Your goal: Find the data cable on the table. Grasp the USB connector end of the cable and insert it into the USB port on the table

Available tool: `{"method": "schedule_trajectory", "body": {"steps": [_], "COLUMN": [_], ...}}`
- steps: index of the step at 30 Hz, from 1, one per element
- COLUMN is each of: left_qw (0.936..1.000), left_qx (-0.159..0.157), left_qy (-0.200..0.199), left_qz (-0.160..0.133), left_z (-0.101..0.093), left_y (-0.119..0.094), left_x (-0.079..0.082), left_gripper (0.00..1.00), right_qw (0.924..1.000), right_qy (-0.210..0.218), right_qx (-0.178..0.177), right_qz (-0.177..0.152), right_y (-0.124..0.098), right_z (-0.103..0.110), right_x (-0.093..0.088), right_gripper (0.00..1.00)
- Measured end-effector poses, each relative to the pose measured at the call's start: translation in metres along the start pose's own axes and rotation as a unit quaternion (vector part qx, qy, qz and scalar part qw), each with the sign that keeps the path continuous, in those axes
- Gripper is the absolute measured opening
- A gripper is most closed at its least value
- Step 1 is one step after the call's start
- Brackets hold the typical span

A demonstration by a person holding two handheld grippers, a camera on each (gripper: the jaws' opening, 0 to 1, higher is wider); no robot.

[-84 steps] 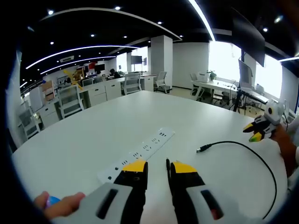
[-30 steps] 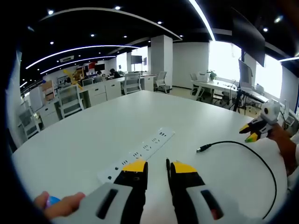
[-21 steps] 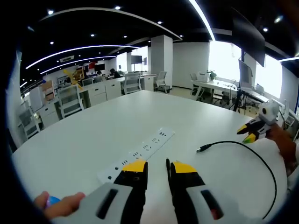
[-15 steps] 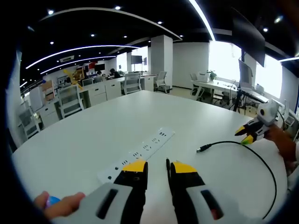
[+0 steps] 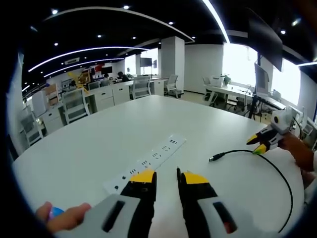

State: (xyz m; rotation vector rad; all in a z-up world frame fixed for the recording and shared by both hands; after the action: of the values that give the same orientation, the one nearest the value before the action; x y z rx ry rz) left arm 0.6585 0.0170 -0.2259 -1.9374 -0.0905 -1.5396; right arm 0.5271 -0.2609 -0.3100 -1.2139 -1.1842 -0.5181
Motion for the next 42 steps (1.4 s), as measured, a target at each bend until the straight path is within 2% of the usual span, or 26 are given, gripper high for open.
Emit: {"method": "schedule_trajectory", "body": {"steps": [10,16,35,42], "left_qw": [0.9998,0.9988,0.9976,0.9977], "left_qx": [0.015,0.039,0.052,0.051], "left_qy": [-0.009,-0.020,-0.028,-0.029], "left_qz": [0.013,0.020,0.037,0.033], "left_z": [0.006,0.014,0.016,0.016], "left_y": [0.001,-0.001,-0.002,-0.003], "left_x": [-0.002,-0.003,-0.009,-0.008], "left_gripper": [0.15,0.13,0.13,0.15], "right_qw": [1.0000,0.9999,0.9998,0.9996], "right_qy": [-0.006,-0.010,-0.014,-0.013], "right_qx": [0.002,0.004,0.013,0.022], "right_qz": [-0.001,-0.002,0.006,0.006], "right_y": [0.003,0.004,0.018,0.025], "right_z": [0.000,0.000,-0.003,-0.002], "right_x": [0.007,0.011,0.012,0.013], "right_gripper": [0.30,0.31,0.31,0.31]}}
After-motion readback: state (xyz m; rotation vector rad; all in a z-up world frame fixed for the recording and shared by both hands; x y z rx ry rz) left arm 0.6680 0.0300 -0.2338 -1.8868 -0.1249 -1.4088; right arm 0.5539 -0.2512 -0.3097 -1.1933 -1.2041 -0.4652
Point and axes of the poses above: the point that each gripper's makers call its tool centre point, and the gripper's own axes: y roughly forward along the fingers, z roughly to its left, x roughly out of its top, the point moved 2 cm from there along -y, roughly backward along the fingers, and after that the axes turned 11 degrees about -x, right-handed, at the moved point
